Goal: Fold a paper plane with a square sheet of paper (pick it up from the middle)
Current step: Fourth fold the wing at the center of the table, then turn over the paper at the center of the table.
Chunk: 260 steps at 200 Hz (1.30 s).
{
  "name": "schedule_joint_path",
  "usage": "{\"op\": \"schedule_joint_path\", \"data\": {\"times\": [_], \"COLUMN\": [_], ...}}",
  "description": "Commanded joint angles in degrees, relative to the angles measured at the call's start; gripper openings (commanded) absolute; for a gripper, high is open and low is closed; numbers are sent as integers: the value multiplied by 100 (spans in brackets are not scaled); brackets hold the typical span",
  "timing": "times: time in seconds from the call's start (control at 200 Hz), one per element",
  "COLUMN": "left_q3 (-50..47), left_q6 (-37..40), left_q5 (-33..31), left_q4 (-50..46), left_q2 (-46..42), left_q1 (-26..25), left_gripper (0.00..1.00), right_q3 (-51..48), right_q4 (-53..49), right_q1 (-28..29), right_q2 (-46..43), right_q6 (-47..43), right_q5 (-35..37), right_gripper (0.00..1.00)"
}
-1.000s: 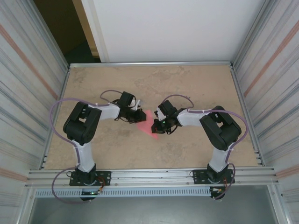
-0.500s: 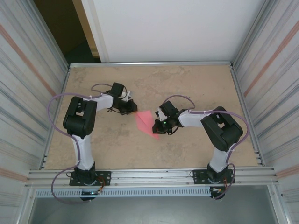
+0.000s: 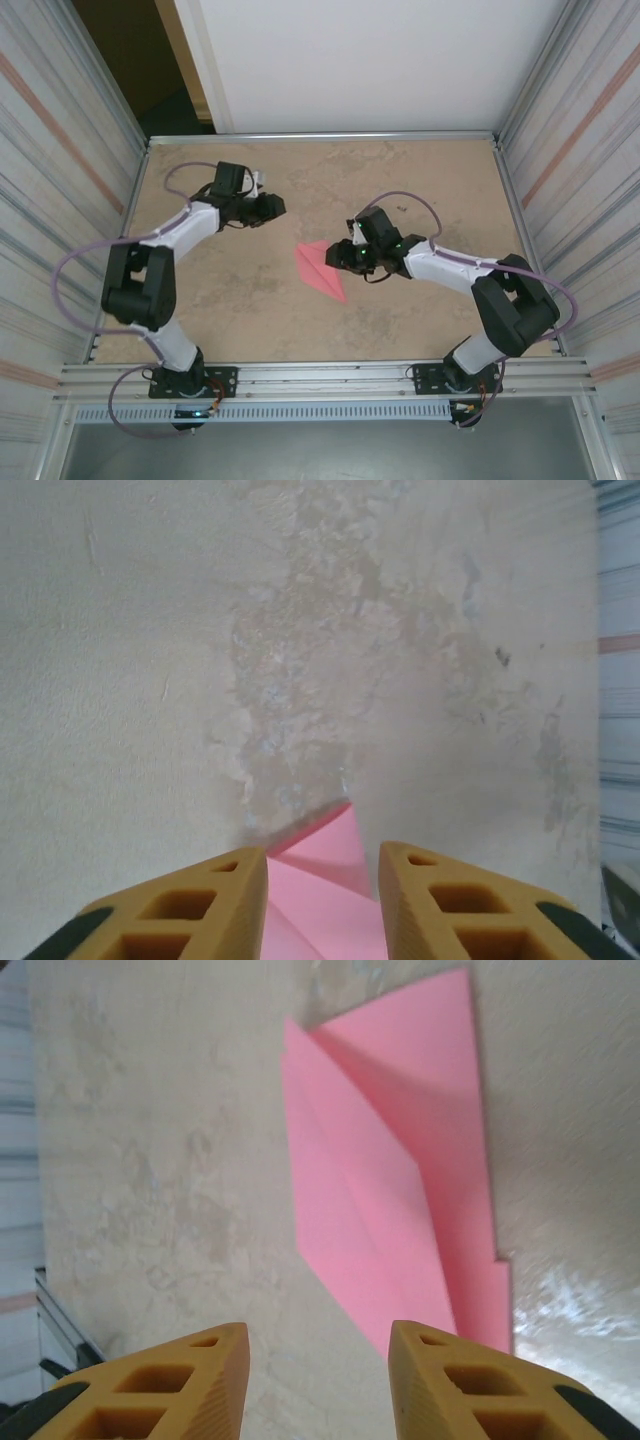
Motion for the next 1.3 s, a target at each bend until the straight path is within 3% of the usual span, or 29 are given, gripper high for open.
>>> {"op": "schedule_joint_path", "data": {"times": [0.0, 0.195, 0.361, 0.692, 0.942, 1.138, 1.298], "left_q3": [-679, -1597, -1841, -1773, -1850, -2001, -2062], "left_q6": [-654, -1241, -1285, -1155, -1220, -1395, -1369], "left_q5": [-97, -86, -175, -87, 27, 436, 648], "left_q4": [436, 1036, 1138, 1031, 1215, 2024, 2753], "left_q2": [-350, -856, -1066, -1124, -1247, -1609, -2029], "left_q1": [-4, -1, -5, -1, -5, -66, -412], "left_gripper": [44, 56, 63, 65, 65, 66, 69], "right_q3": [-43, 226, 461, 815, 754, 531, 662], "right_q4": [-42, -23, 119, 431, 593, 1364, 1908], "right_q1": [-309, -436, -482, -493, -537, -738, -862], "right_q2": [145, 659, 1074, 1743, 1542, 905, 466], "right_q6": [-201, -914, -1106, -1352, -1453, -1014, -517], "right_q5": [-96, -824, -1080, -1652, -1626, -1654, -1766], "right_gripper": [41, 37, 32, 21, 7, 4, 4]}}
